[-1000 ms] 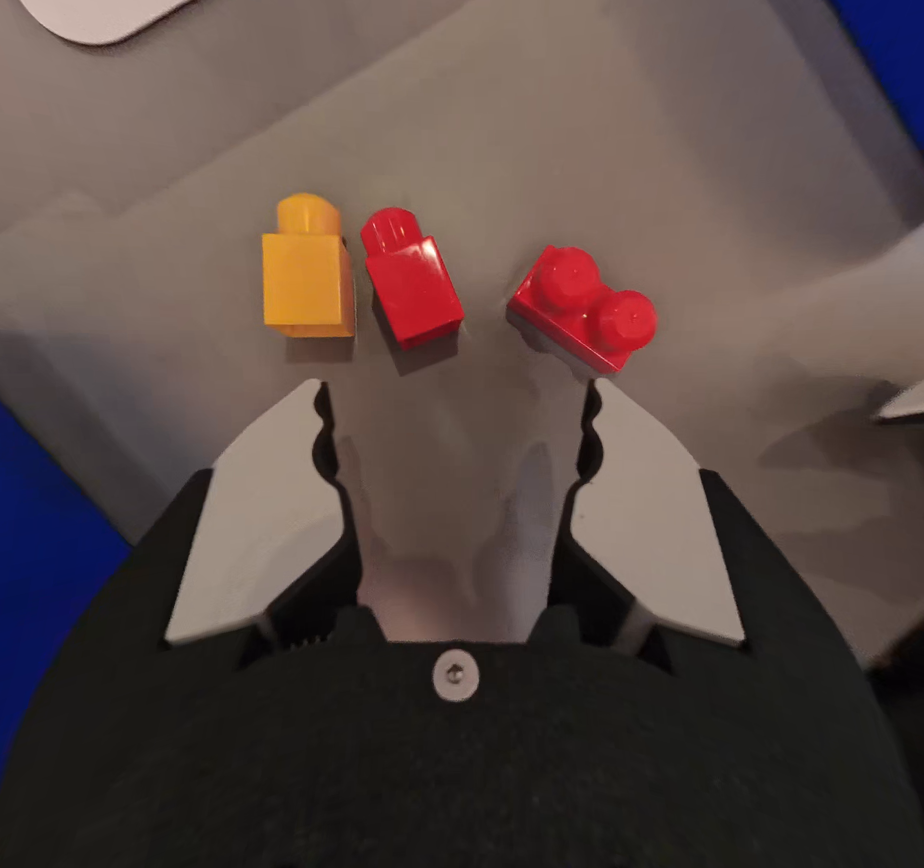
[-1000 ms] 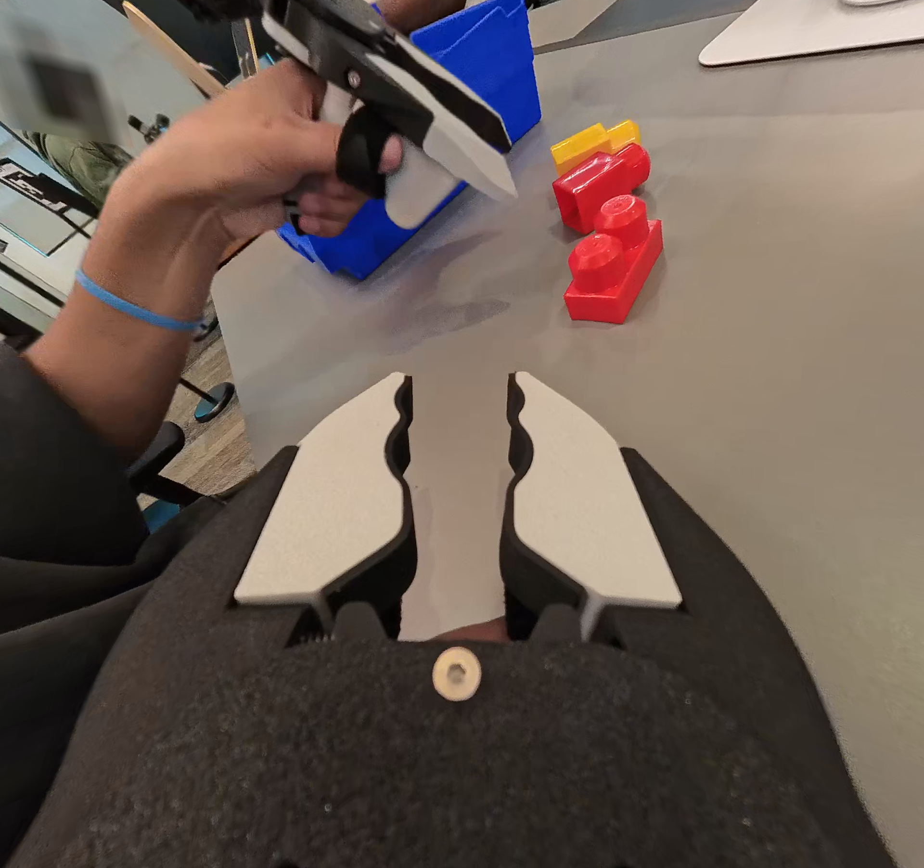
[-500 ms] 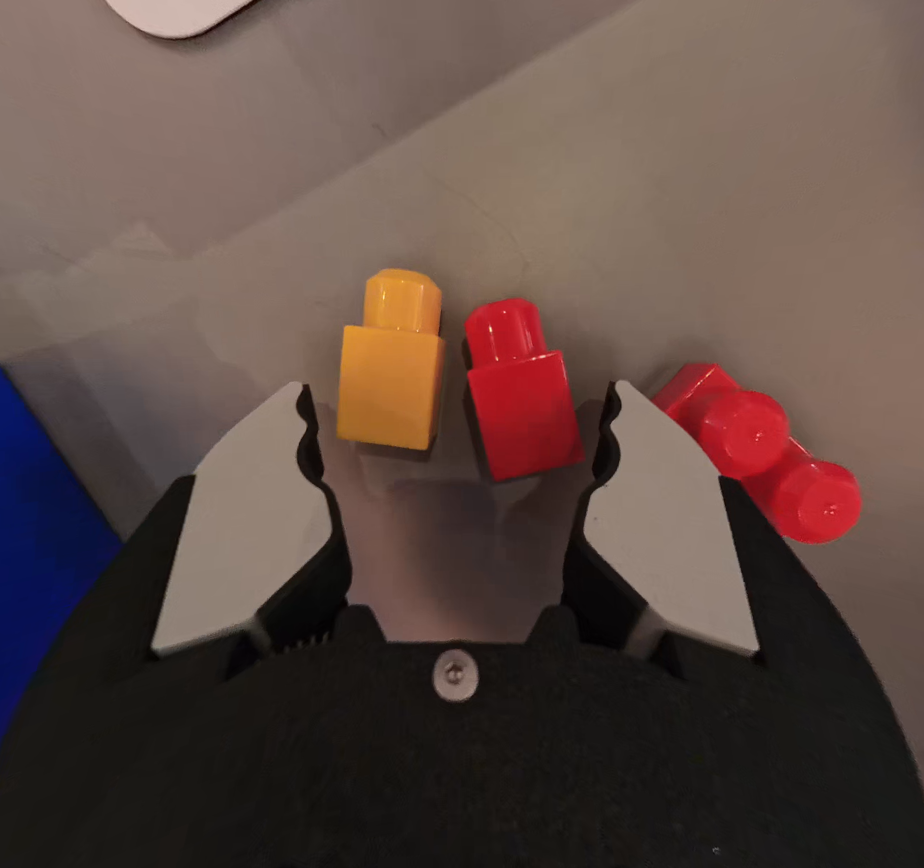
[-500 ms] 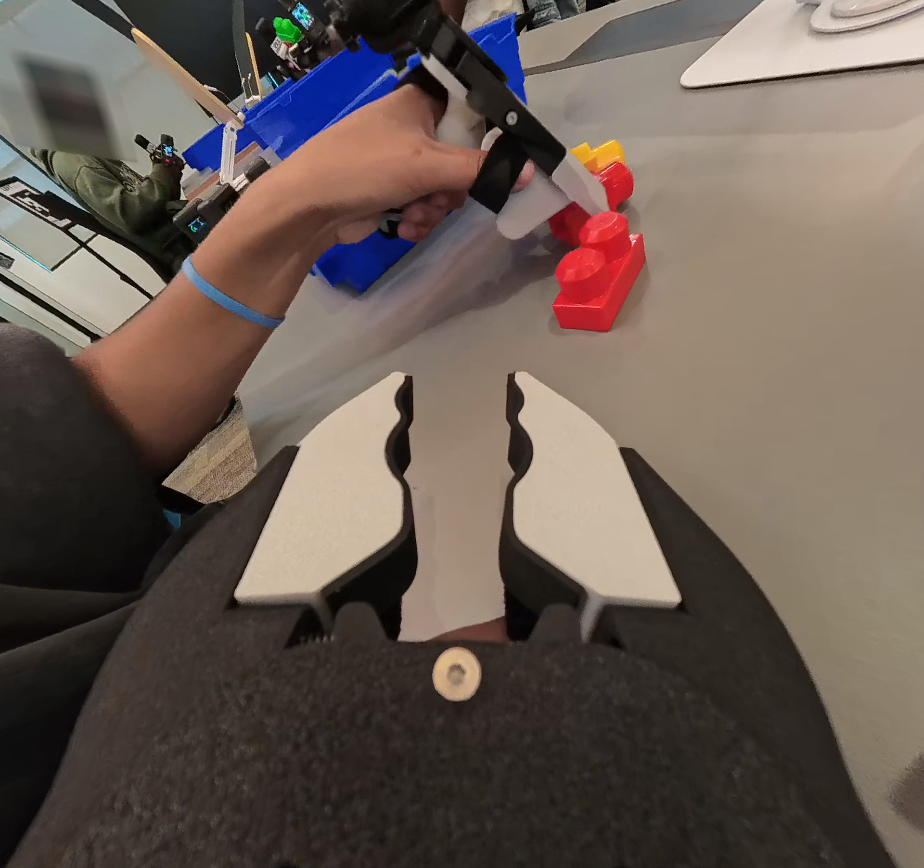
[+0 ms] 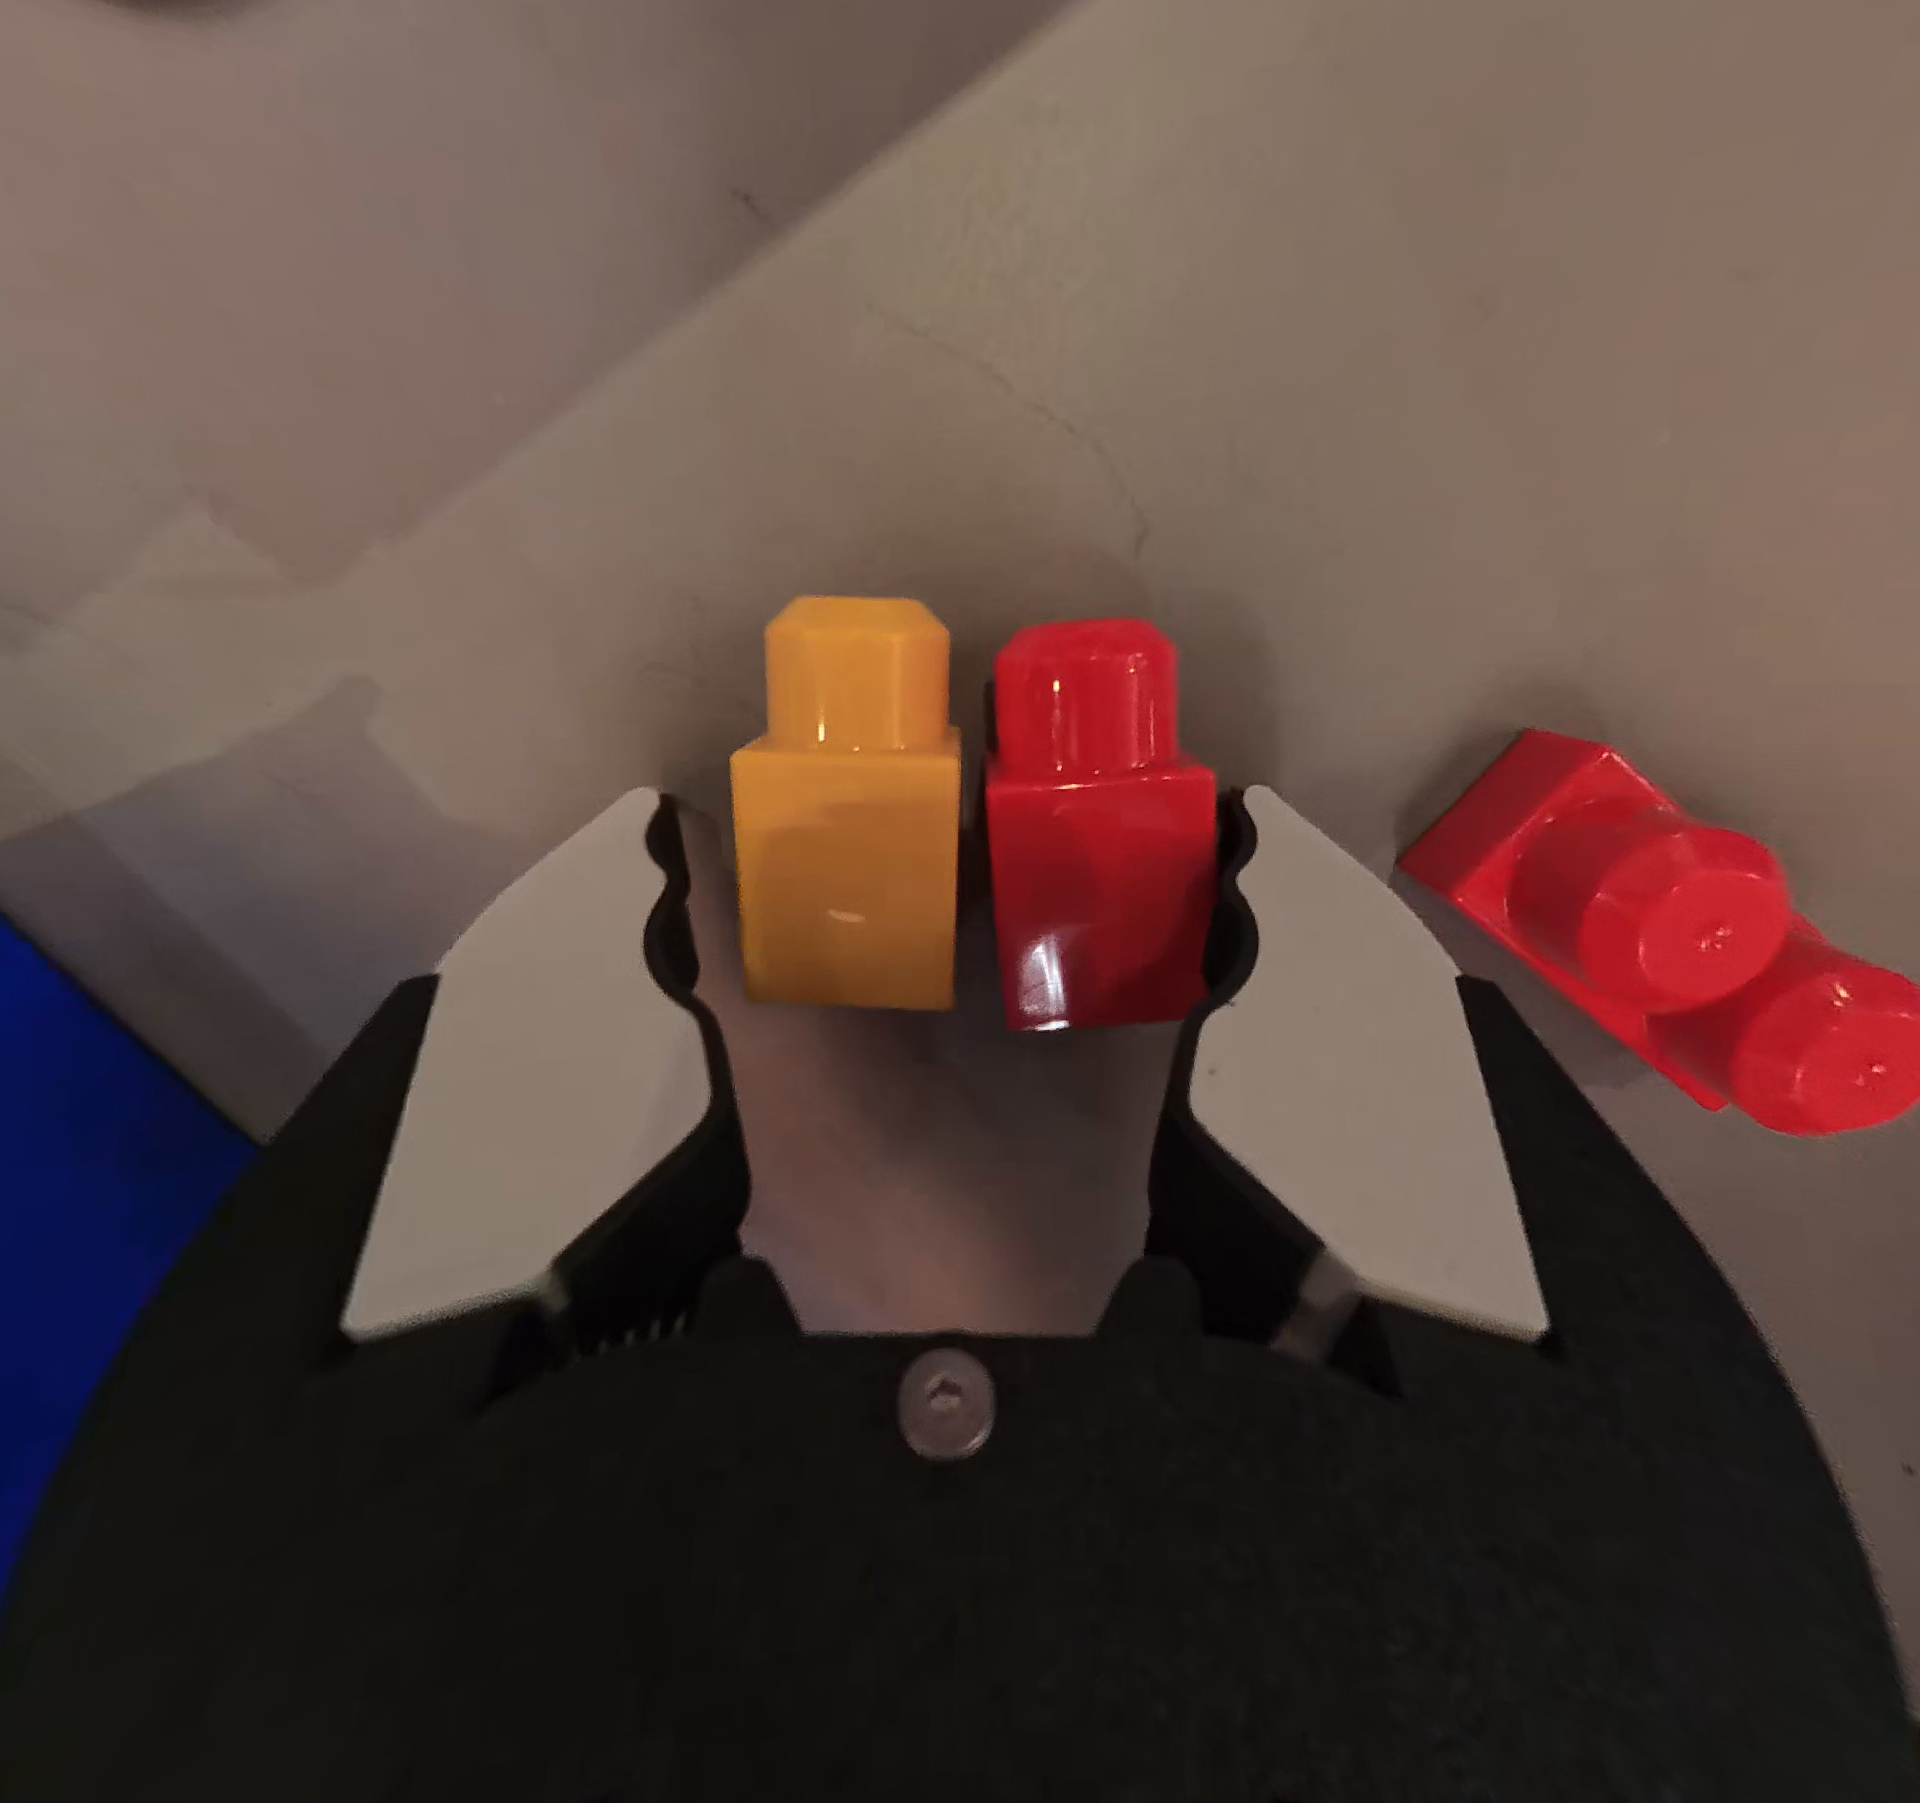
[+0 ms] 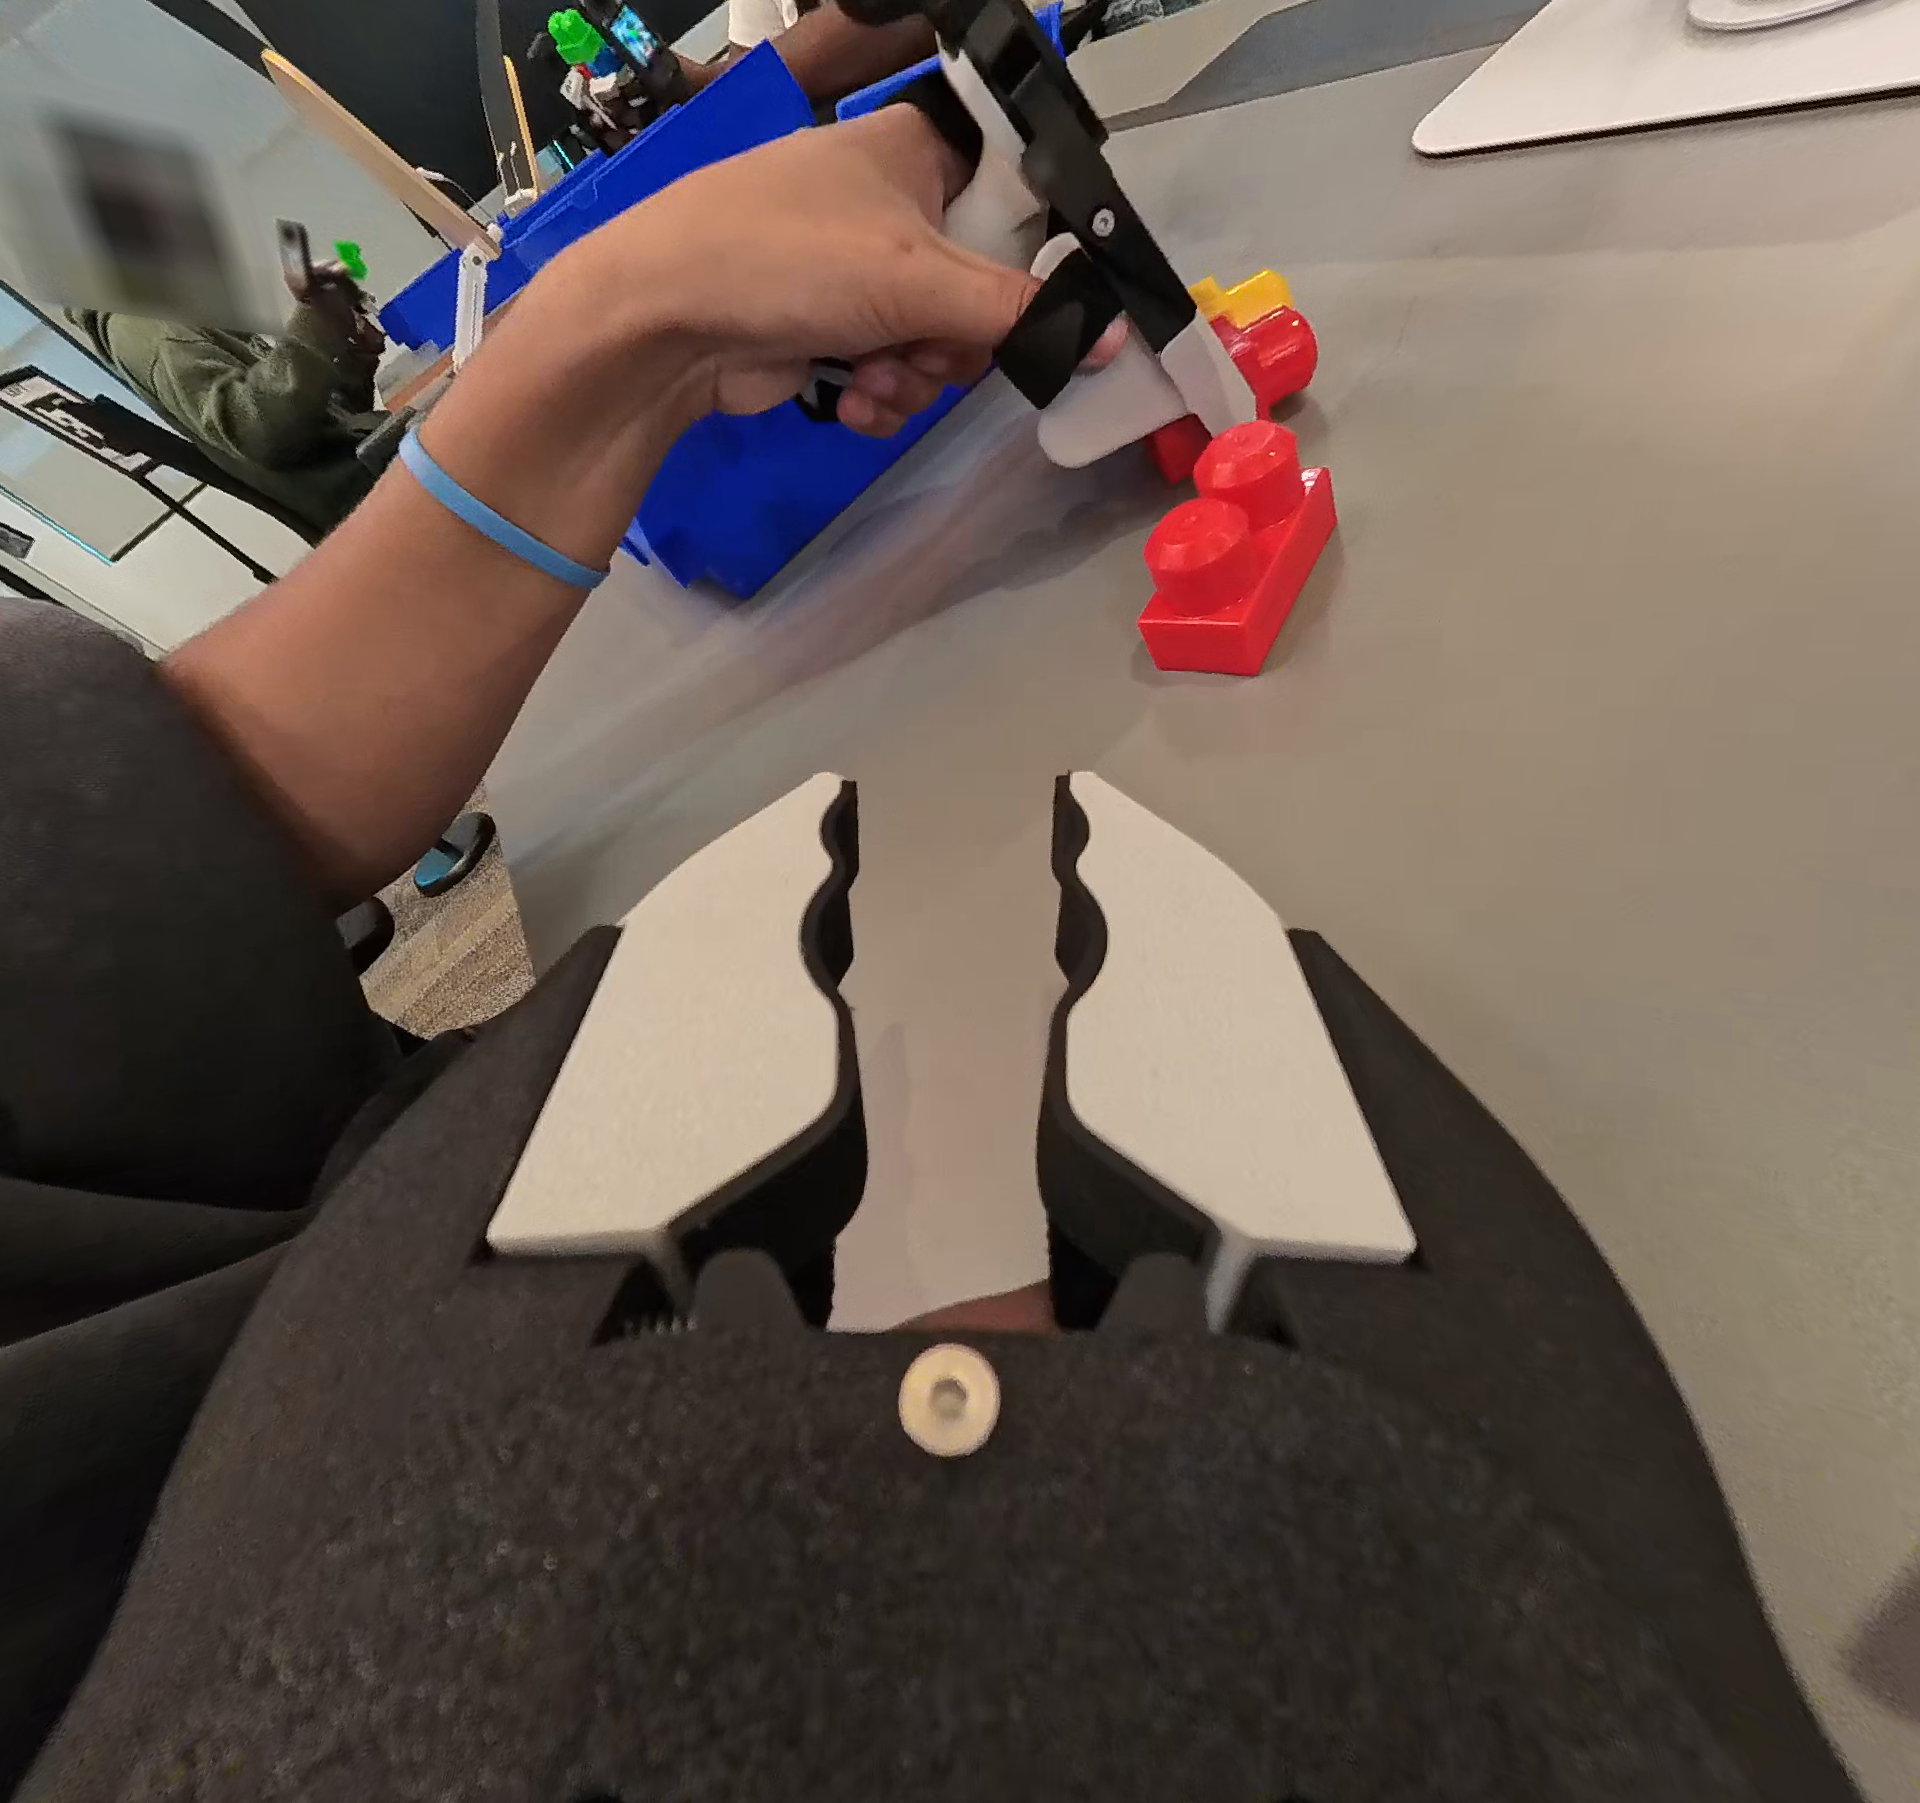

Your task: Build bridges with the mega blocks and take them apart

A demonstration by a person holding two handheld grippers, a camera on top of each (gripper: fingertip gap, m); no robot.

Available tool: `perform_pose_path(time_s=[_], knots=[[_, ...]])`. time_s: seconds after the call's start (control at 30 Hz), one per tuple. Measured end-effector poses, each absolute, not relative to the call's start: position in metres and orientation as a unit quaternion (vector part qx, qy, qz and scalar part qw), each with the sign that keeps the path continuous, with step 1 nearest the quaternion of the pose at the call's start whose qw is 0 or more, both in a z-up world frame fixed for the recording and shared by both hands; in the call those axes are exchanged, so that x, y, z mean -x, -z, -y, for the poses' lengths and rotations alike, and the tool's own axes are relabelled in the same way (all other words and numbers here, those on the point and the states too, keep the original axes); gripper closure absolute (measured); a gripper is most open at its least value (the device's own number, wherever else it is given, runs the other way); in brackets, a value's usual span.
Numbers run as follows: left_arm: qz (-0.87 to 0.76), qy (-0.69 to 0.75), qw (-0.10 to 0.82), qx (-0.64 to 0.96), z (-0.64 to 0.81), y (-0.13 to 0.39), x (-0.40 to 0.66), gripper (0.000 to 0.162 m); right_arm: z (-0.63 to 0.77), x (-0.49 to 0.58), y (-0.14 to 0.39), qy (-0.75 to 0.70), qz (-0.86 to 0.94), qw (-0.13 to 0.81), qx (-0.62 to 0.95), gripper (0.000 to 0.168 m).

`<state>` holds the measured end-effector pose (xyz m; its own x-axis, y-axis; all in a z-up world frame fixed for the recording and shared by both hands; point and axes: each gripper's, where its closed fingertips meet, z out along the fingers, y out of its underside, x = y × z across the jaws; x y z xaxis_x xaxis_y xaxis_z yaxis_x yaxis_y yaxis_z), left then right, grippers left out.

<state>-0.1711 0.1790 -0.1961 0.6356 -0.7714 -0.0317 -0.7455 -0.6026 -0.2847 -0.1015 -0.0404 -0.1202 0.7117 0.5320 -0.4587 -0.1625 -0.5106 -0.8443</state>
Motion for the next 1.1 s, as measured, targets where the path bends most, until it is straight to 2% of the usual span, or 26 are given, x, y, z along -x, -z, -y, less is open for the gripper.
perform_pose_path(time_s=[0.13,0.2,0.63,0.73,0.9,1.1], knots=[[-0.423,0.060,0.131,0.895,-0.177,0.197,0.171,0.072,0.040,0.101,0.121,-0.365,0.114,0.479,0.790,0.133],[-0.426,0.057,0.124,0.894,-0.175,0.195,0.173,0.087,0.040,0.101,0.122,-0.365,0.114,0.477,0.791,0.133],[-0.482,0.071,0.154,0.860,-0.155,0.191,0.176,0.087,0.040,0.102,0.122,-0.367,0.114,0.477,0.791,0.133],[-0.493,0.091,0.197,0.843,-0.146,0.176,0.173,0.087,0.040,0.101,0.122,-0.366,0.114,0.477,0.791,0.133],[-0.525,0.125,0.333,0.773,-0.119,0.139,0.170,0.087,0.039,0.099,0.123,-0.362,0.111,0.479,0.792,0.133],[-0.494,0.160,0.454,0.724,-0.078,0.126,0.192,0.087,0.031,0.093,0.127,-0.348,0.078,0.475,0.805,0.129]])
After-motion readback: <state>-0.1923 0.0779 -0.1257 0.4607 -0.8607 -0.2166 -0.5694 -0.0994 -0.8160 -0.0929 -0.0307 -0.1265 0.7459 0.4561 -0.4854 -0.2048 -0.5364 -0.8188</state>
